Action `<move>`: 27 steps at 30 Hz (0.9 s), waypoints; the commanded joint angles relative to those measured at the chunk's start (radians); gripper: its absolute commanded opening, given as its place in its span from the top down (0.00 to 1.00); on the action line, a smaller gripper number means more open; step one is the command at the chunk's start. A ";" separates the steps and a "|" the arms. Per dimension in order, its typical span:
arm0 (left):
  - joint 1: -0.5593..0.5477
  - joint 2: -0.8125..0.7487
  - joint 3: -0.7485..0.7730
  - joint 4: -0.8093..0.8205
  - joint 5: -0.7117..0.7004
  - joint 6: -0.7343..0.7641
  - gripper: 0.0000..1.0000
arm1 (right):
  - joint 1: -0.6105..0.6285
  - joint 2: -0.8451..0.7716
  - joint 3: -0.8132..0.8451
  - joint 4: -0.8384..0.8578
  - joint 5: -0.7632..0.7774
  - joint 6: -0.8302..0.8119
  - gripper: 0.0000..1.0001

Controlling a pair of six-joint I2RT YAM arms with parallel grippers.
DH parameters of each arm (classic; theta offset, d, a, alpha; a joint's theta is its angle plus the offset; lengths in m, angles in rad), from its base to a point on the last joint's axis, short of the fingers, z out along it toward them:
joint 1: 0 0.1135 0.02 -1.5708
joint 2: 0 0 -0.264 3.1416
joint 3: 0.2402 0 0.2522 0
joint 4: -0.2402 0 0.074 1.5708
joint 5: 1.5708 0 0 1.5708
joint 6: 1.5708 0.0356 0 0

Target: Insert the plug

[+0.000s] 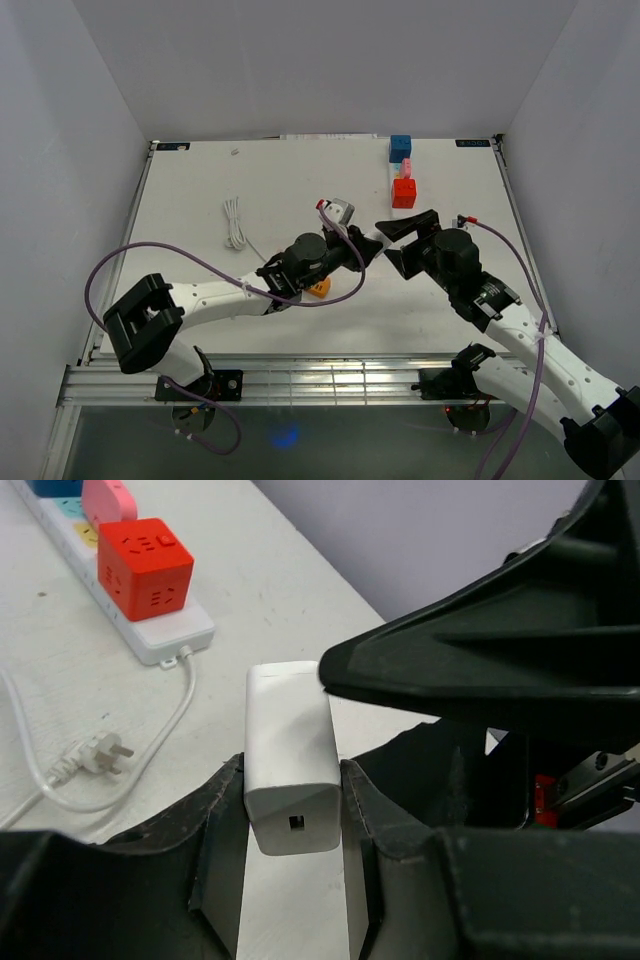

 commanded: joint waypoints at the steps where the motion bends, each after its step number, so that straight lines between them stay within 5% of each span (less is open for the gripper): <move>1: -0.003 -0.091 0.063 -0.167 -0.054 0.002 1.00 | 0.003 -0.045 0.022 0.017 0.079 -0.026 0.11; 12: 0.025 -0.195 0.290 -0.897 -0.146 -0.052 1.00 | 0.003 -0.113 0.039 -0.093 0.222 -0.170 0.11; 18: 0.069 -0.195 0.451 -1.264 -0.111 -0.005 1.00 | 0.003 -0.067 0.085 -0.127 0.236 -0.392 0.09; 27: 0.212 -0.191 0.494 -1.384 0.101 0.144 1.00 | 0.003 0.047 0.094 -0.012 0.092 -0.690 0.08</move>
